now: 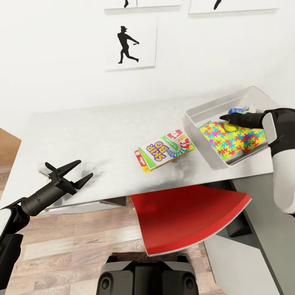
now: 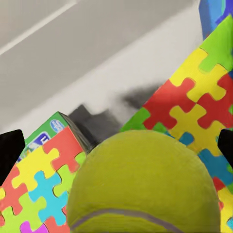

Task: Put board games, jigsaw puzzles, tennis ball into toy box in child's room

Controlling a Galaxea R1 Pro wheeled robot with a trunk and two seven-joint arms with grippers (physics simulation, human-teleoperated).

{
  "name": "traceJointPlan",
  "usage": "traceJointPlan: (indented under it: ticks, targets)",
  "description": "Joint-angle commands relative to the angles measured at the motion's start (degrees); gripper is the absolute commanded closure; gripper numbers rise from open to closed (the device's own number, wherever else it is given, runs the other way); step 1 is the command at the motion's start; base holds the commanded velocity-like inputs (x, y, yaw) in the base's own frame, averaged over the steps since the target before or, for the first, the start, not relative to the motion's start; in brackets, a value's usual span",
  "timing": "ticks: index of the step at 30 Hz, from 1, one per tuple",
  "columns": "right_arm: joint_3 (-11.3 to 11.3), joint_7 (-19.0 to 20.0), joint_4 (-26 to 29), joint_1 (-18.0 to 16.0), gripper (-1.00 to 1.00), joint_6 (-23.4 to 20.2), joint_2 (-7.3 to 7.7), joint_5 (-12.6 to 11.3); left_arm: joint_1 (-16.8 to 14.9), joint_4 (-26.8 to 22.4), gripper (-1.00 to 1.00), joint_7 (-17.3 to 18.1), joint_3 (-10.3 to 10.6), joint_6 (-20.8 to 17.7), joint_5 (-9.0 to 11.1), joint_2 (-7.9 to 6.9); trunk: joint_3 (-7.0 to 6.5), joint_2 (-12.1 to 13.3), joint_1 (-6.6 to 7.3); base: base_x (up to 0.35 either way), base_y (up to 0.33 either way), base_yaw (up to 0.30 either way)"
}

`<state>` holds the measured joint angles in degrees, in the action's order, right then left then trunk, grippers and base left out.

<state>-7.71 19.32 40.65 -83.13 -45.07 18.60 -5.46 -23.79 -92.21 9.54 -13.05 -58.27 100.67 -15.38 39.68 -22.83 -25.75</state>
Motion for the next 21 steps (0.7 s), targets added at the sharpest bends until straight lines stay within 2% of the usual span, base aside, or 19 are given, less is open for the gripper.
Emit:
traceJointPlan:
  ticks: [1, 8, 12, 21]
  targets:
    - [-0.11, -0.17, 0.52, -0.14, -1.00, -0.50, 0.06, -0.52, -0.03, 0.02, -1.00, 0.56, -0.04, -0.18, -0.56, 0.00, 0.07, -0.08, -0.03, 0.000, 0.000, 0.000]
    - [-0.30, -0.22, 4.53, -0.36, -1.00, -2.59, 0.94, -0.59, -0.03, 0.04, -1.00, 0.53, -0.04, -0.18, -0.56, 0.00, 0.07, -0.08, -0.03, 0.000, 0.000, 0.000]
    - [-0.44, -0.24, 8.17, -0.19, -1.00, -7.27, 2.36, -0.79, -0.03, 0.03, -1.00, 0.52, -0.04, -0.16, -0.56, 0.00, 0.07, -0.08, -0.03, 0.000, 0.000, 0.000]
    - [-0.50, -0.23, 13.26, 0.05, -1.00, -13.03, 3.57, -0.86, -0.03, 0.03, -1.00, 0.56, -0.04, -0.17, -0.56, 0.00, 0.07, -0.08, -0.03, 0.000, 0.000, 0.000]
